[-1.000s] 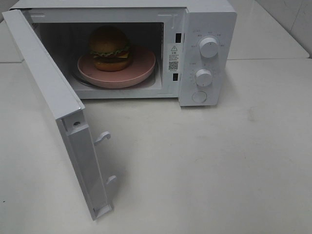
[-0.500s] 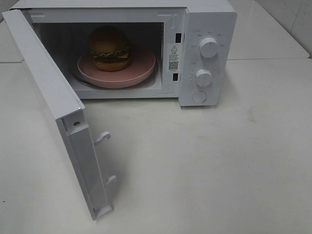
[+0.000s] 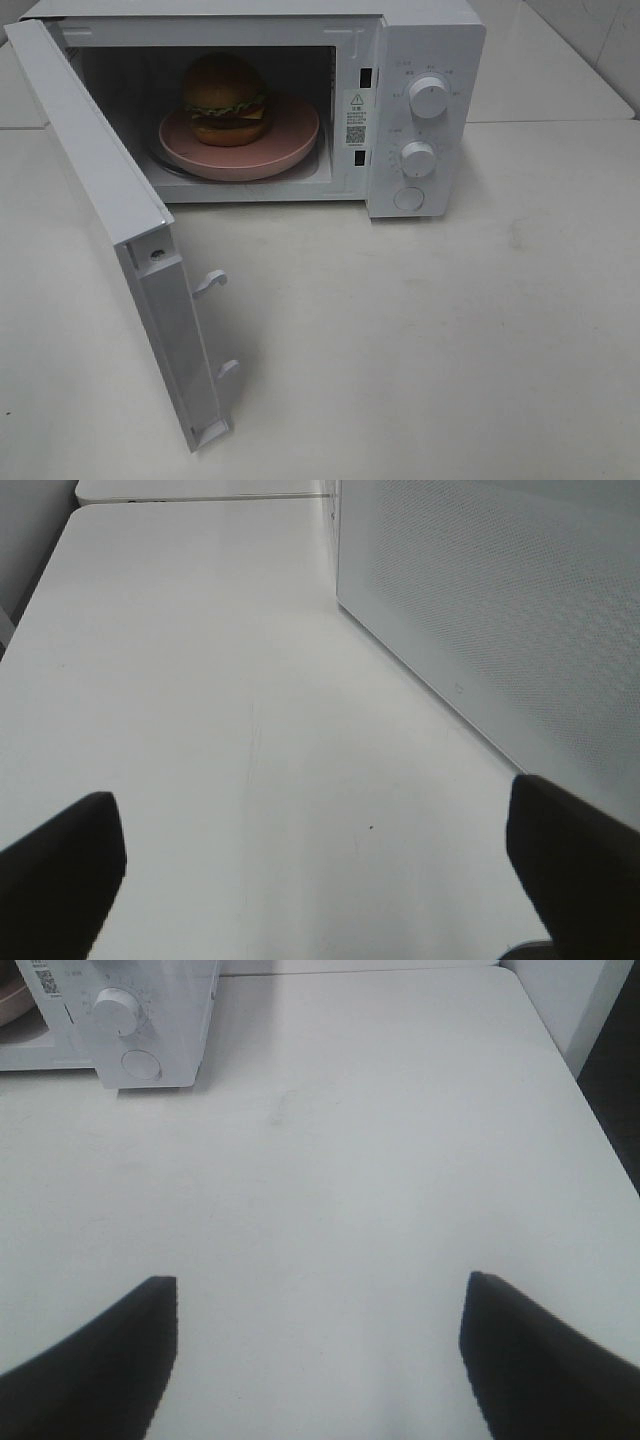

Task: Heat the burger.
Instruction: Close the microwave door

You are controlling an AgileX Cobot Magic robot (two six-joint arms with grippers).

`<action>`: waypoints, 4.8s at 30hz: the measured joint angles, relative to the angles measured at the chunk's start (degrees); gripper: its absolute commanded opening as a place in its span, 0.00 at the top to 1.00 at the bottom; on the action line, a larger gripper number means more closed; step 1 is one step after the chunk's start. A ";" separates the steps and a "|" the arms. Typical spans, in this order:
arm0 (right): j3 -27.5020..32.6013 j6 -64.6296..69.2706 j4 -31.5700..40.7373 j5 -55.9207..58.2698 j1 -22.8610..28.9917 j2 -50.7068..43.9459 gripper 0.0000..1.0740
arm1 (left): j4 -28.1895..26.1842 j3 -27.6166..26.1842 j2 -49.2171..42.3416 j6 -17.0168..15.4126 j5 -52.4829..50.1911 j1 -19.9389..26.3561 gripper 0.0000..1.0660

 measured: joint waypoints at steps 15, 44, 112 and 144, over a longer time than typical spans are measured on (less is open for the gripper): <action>0.00 0.00 0.00 0.00 0.00 0.00 0.31 | 0.00 0.00 0.00 0.00 0.00 0.00 0.08; 0.00 0.00 0.00 0.00 0.00 0.00 0.31 | 0.69 -1.20 12.26 0.06 -10.89 0.00 0.62; 0.00 0.00 0.00 0.00 0.00 0.00 0.31 | 20.11 3.15 89.21 -12.78 -113.67 -18.16 1.00; 0.00 0.00 0.00 0.00 0.00 0.00 0.31 | -15.24 -24.92 104.85 10.83 -98.55 -38.79 1.00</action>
